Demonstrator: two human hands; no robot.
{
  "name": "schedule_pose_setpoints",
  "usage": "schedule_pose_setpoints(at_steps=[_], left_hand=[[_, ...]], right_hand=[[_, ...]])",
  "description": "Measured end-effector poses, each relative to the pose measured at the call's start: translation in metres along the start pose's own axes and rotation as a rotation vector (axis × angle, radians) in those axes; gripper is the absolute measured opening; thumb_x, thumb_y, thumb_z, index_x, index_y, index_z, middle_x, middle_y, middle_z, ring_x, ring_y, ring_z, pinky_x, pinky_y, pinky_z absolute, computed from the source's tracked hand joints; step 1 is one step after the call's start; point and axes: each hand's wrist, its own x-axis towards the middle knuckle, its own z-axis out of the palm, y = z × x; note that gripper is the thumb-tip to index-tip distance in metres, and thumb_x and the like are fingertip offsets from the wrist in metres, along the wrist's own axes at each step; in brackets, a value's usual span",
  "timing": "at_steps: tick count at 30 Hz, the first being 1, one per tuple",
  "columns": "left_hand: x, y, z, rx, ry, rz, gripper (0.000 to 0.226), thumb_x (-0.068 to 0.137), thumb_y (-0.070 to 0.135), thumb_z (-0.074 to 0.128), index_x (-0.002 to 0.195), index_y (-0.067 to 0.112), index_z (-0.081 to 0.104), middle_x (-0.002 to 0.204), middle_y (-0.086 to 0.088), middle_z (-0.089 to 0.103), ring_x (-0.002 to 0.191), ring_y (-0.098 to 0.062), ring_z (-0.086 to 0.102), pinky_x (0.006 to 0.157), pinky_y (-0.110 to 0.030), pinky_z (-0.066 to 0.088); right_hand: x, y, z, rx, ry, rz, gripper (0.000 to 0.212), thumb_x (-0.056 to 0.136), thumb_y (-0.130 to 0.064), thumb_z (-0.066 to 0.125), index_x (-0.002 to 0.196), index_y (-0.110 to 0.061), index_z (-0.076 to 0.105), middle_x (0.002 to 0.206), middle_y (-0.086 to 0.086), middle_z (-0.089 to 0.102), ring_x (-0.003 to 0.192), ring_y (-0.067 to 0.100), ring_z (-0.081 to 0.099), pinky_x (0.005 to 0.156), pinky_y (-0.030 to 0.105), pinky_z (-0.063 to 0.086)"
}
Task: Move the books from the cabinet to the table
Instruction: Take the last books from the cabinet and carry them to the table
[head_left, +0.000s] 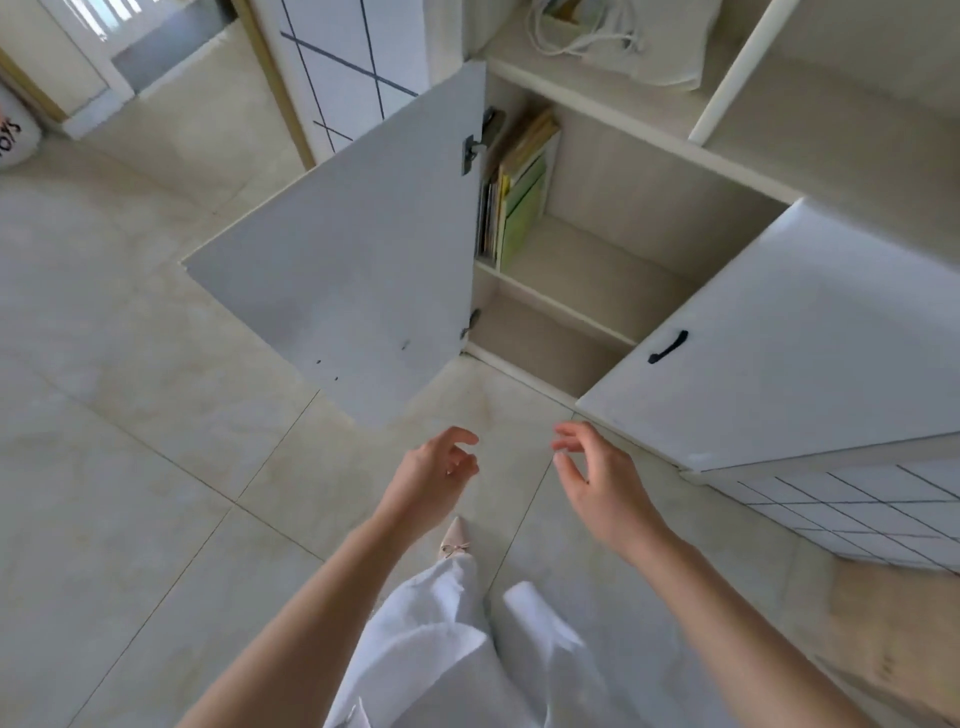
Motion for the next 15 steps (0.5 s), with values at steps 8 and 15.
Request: schedule_pose_setpoints(at_steps=[8,15], left_hand=[[0.115,0.042,-0.004,-0.047,0.036,-0.071,0.023,0.092,0.017,0.053,0.112,0.024,0.061,0.091,0.006,0.074,0.09,-0.013,0.066,0.073,-0.028,0.051],[0.184,0.058,0.019,-0.176,0.11,-0.194,0.023,0.09,0.017,0.05,0.108,0.026,0.062,0.096,0.003,0.072,0.089,-0.014,0.065,0.061,-0.018,0.049]], right_hand=[[0.099,0.008,-0.046,0.041,-0.062,0.039,0.027,0.094,-0.014,0.053,0.121,-0.016,0.054,0.108,-0.004,0.066,0.105,0.01,0.057,0.091,0.022,0.041],[0.201,0.017,-0.078,-0.038,-0.154,-0.025,0.026,0.094,-0.011,0.053,0.12,-0.011,0.055,0.106,-0.003,0.063,0.107,0.016,0.059,0.091,0.023,0.044]])
